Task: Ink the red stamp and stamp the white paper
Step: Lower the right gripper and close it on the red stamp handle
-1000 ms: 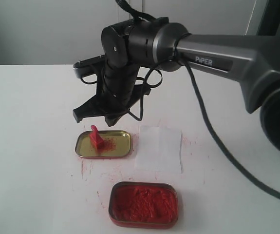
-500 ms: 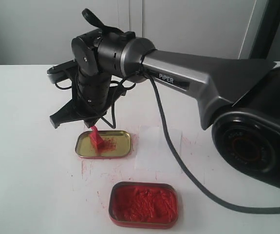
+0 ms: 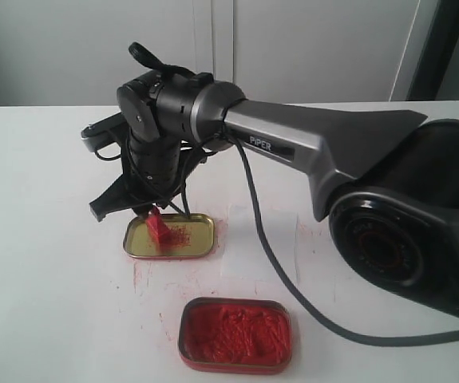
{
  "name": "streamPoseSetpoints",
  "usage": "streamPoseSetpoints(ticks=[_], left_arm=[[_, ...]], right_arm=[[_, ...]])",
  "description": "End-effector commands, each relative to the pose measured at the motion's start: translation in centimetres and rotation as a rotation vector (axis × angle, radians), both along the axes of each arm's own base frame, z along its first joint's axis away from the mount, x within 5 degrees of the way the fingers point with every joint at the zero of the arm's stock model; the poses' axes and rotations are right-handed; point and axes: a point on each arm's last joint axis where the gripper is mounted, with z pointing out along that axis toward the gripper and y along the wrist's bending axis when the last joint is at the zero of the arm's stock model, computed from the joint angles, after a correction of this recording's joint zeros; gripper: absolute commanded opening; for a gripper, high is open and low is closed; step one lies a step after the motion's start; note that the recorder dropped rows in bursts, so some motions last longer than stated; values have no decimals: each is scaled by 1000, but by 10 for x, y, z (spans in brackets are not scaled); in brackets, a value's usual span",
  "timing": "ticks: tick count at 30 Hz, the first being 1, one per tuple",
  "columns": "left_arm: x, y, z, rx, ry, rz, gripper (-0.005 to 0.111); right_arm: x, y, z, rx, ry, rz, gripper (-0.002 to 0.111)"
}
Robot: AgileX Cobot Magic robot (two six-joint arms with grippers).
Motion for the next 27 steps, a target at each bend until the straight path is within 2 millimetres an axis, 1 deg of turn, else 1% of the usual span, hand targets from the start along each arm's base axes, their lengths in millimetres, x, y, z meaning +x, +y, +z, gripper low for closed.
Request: streamPoseSetpoints(ticks=[1, 9, 20, 23, 24, 27], left_arm=[[0, 0, 0, -9, -5, -3, 0], [0, 0, 0, -9, -5, -3, 0], [0, 0, 0, -9, -5, -3, 0], [0, 0, 0, -9, -5, -3, 0], [0, 0, 0, -9, -5, -3, 0], [0, 0, 0, -9, -5, -3, 0]], right_arm=[[2, 1, -8, -11, -9, 10, 35], [5, 2, -15, -8, -13, 9, 35], [6, 4, -31, -25, 2, 10, 35], [6, 4, -32, -27, 3, 10, 35], [6, 4, -32, -27, 3, 10, 34], [6, 4, -32, -27, 0, 11, 27]])
